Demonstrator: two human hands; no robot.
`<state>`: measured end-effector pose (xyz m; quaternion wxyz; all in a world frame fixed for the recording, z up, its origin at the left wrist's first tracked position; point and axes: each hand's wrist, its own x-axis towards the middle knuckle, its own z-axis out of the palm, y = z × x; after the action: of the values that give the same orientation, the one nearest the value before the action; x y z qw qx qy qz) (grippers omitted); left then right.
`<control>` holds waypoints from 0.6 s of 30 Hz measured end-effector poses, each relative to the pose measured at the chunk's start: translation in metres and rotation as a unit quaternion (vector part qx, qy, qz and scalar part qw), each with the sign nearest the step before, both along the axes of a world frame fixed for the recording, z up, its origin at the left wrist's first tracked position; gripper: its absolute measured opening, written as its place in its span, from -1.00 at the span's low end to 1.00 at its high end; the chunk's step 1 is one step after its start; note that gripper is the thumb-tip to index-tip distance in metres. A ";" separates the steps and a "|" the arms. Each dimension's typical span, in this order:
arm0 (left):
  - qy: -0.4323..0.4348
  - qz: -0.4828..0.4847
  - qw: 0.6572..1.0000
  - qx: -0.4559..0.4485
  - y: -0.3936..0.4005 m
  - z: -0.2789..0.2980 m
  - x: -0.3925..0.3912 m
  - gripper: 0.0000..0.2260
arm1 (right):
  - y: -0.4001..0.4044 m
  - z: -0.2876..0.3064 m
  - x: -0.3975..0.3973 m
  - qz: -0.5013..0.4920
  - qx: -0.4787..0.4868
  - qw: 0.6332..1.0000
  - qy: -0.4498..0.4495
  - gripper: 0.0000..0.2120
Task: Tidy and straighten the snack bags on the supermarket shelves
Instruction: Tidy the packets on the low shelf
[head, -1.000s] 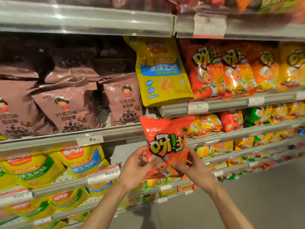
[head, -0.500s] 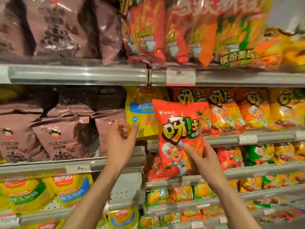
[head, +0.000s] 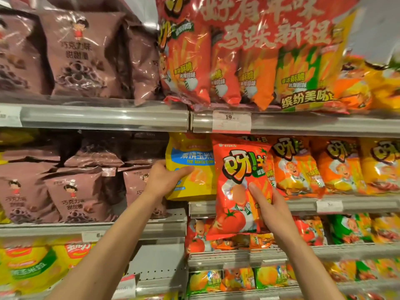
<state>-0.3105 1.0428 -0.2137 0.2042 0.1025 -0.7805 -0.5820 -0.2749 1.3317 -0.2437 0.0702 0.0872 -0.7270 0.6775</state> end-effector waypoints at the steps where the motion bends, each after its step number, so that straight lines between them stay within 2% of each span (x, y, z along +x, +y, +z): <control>1: 0.003 -0.009 1.000 0.014 -0.001 0.002 -0.001 -0.66 | 0.001 0.001 -0.002 0.002 0.005 1.000 0.000 -0.55; 4: -0.005 -0.029 0.999 0.023 0.000 0.002 -0.001 -0.39 | 0.002 0.000 -0.006 0.002 0.009 1.000 0.001 -0.57; 6: -0.010 -0.034 0.999 0.016 0.001 0.000 0.000 -0.31 | 0.002 -0.001 -0.007 0.007 0.004 1.000 0.005 -0.64; 9: 0.007 -0.029 0.999 0.038 0.002 -0.001 0.006 -0.36 | 0.002 -0.003 -0.008 0.011 -0.009 1.000 0.005 -0.64; 13: 0.047 -0.009 0.993 0.109 -0.007 -0.003 0.020 -0.54 | 0.001 -0.002 -0.007 0.008 -0.025 1.000 0.002 -0.65; 18: 0.085 0.004 0.988 0.129 -0.032 -0.005 0.039 -0.69 | -0.003 -0.004 -0.006 -0.004 -0.039 0.999 -0.003 -0.68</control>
<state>-0.2718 1.0110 -0.2192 0.2570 0.0811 -0.6781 -0.6837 -0.2809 1.3291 -0.2477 0.0740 0.0798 -0.7007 0.7051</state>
